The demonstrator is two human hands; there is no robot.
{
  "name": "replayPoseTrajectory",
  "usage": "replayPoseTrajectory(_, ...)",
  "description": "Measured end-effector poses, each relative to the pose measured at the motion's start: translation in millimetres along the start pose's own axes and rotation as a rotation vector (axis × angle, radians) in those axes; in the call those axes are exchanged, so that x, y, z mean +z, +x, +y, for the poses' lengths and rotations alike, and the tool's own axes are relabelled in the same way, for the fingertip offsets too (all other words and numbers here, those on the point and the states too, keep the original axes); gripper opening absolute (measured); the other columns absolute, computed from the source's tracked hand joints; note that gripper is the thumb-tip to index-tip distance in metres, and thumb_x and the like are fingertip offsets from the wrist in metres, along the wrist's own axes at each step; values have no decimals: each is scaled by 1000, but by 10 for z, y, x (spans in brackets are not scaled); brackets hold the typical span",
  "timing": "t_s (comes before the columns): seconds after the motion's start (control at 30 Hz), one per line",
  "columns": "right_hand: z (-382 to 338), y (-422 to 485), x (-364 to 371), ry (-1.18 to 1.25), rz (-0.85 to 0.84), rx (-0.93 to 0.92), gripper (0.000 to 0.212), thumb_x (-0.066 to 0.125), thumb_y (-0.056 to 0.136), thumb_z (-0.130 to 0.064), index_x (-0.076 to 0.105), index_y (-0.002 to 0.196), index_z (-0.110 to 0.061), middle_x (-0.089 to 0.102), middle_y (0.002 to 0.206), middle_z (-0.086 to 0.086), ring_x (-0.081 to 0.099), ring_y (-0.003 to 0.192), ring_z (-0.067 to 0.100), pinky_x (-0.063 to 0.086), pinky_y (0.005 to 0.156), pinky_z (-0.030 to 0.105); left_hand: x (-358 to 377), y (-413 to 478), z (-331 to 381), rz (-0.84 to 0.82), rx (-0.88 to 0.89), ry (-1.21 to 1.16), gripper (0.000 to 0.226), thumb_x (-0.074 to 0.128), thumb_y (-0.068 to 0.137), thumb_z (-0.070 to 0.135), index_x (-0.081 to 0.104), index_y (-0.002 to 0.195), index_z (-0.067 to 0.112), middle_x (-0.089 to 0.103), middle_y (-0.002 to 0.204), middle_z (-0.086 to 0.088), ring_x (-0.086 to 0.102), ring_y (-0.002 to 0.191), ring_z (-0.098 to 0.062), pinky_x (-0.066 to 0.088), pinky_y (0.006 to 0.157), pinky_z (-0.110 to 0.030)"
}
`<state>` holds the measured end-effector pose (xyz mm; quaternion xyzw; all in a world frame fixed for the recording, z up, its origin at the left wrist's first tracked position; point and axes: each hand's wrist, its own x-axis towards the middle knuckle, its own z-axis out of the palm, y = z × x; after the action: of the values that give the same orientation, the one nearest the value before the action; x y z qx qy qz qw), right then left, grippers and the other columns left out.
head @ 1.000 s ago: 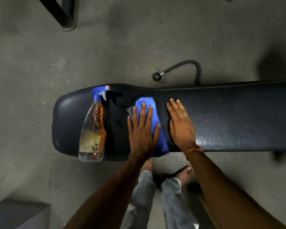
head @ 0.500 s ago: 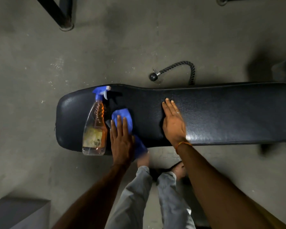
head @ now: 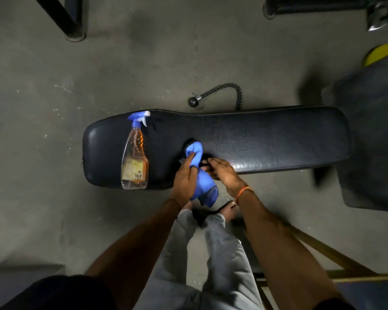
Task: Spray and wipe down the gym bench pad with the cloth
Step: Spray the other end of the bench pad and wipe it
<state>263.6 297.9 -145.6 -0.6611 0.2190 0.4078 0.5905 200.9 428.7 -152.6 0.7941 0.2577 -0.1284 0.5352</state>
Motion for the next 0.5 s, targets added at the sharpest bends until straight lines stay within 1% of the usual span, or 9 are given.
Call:
replayPoseTrajectory(0.07, 6, -157, 30, 100, 3, 83, 31, 50, 105, -37, 72, 95, -18, 76, 82, -2, 69, 75, 10, 53, 69, 23, -8, -71, 99, -128, 67, 42, 51, 51, 105, 14, 39, 154, 11, 46, 156, -9, 47, 141, -21, 27, 111, -14)
replayPoseTrajectory(0.13, -13, -267, 39, 219, 38, 113, 39, 52, 101, -49, 75, 97, -17, 77, 86, 0, 72, 79, 12, 56, 71, 24, -54, -118, 128, -214, 159, 101, 63, 60, 101, 23, 33, 157, 14, 41, 159, -6, 43, 144, -17, 27, 115, -17)
replayPoseTrajectory(0.2, -50, -371, 71, 280, 33, 114, 46, 59, 95, -54, 75, 105, -12, 79, 98, 8, 75, 92, 20, 57, 84, 32, -171, -151, 116, -274, 243, 166, 80, 70, 94, 30, 26, 160, 15, 32, 164, -1, 34, 148, -12, 22, 119, -17)
replayPoseTrajectory(0.27, -82, -441, 110, 297, 29, 77, 51, 65, 88, -46, 70, 115, -3, 75, 108, 18, 70, 104, 35, 55, 94, 42, -346, -183, 116, -319, 273, 150, 93, 74, 89, 33, 17, 161, 18, 20, 165, 9, 22, 150, -3, 15, 119, -10)
replayPoseTrajectory(0.33, -149, -515, 136, 347, 8, 15, 37, 59, 95, -25, 60, 122, 1, 69, 109, 20, 67, 98, 36, 55, 89, 43, -480, -181, 95, -300, 169, 36, 100, 76, 86, 40, 12, 162, 23, 15, 164, 16, 16, 150, 2, 13, 120, -11)
replayPoseTrajectory(0.37, -200, -546, 154, 383, -18, -5, 31, 55, 98, -15, 57, 125, 0, 66, 108, 19, 67, 95, 33, 56, 86, 42, -562, -163, 106, -284, 42, -53, 101, 76, 83, 47, 15, 162, 27, 19, 162, 17, 20, 149, 2, 16, 123, -18)
replayPoseTrajectory(0.43, -304, -624, 216, 414, -86, -43, 31, 52, 97, -1, 54, 128, -1, 66, 108, 18, 68, 92, 29, 59, 82, 40, -714, -90, 158, -278, -229, -277, 88, 75, 73, 63, 44, 150, 31, 48, 148, 15, 46, 139, -7, 30, 123, -35)
replayPoseTrajectory(0.47, -351, -666, 256, 395, -106, -62, 34, 52, 95, 5, 54, 128, -2, 67, 108, 17, 69, 92, 27, 61, 80, 38, -781, -63, 189, -307, -277, -335, 73, 74, 74, 65, 61, 135, 27, 64, 134, 11, 58, 128, -12, 40, 117, -39)
replayPoseTrajectory(0.5, -393, -704, 292, 352, -118, -79, 38, 52, 93, 10, 54, 129, -3, 68, 108, 15, 70, 91, 25, 62, 78, 35, -843, -59, 238, -329, -271, -331, 58, 73, 79, 61, 70, 120, 20, 74, 117, 8, 65, 117, -14, 47, 110, -35)
